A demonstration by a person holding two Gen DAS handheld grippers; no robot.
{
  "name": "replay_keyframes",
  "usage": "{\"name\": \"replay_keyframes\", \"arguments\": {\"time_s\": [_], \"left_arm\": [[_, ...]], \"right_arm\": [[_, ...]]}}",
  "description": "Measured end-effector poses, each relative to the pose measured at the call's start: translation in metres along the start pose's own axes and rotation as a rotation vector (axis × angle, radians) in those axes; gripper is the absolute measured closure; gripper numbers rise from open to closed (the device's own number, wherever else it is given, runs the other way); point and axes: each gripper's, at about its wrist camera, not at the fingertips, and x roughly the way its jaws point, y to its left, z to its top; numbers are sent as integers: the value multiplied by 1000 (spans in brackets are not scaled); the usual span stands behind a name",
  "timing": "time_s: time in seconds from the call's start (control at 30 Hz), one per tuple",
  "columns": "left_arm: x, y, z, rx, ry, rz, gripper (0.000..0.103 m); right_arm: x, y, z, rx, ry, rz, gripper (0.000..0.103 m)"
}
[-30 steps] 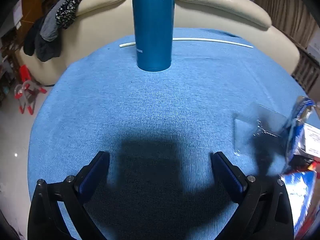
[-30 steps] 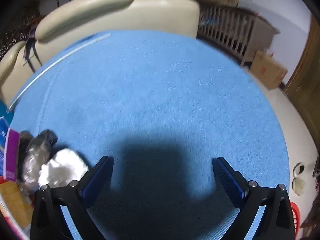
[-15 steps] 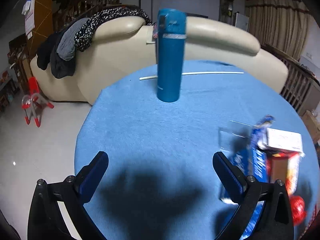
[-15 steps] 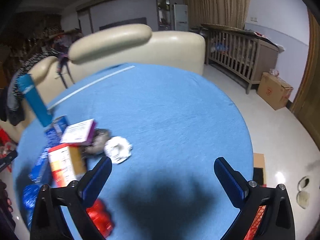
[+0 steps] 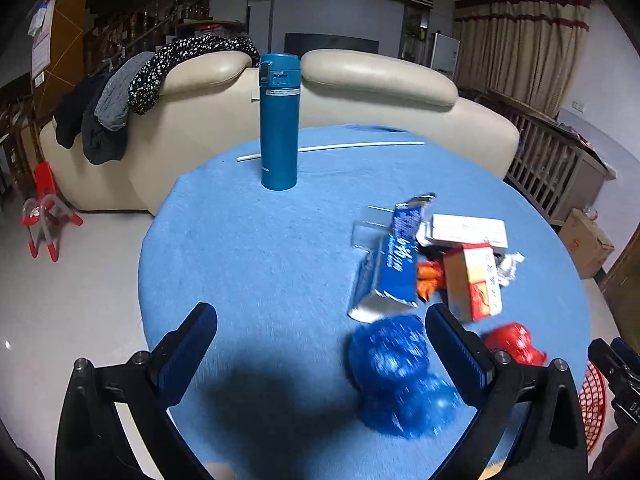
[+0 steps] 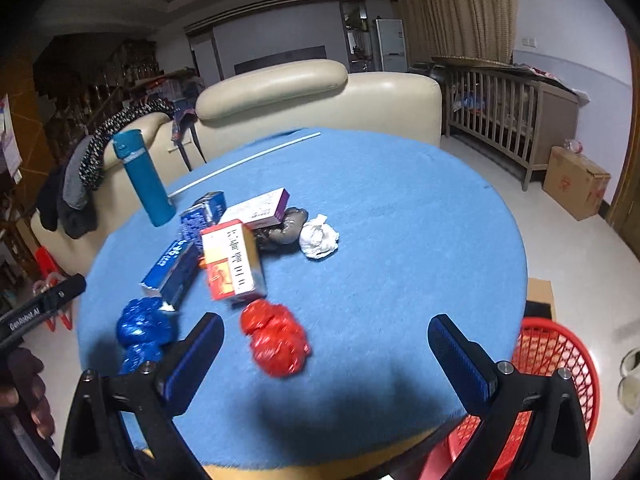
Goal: Collect trash
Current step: 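Grasp the blue plastic bags with the left tool while the right tool grasps the red bag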
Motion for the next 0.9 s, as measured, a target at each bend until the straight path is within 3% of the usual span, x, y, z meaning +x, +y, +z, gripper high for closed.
{"name": "replay_keyframes", "arguments": {"time_s": [0.27, 0.9], "left_arm": [[-37, -12, -13, 26, -24, -23, 0], [-40, -31, -20, 71, -14, -45, 0]], "right_arm": [[-32, 1, -14, 19, -53, 33, 0], [-30, 2, -21, 9, -39, 25, 0]]}}
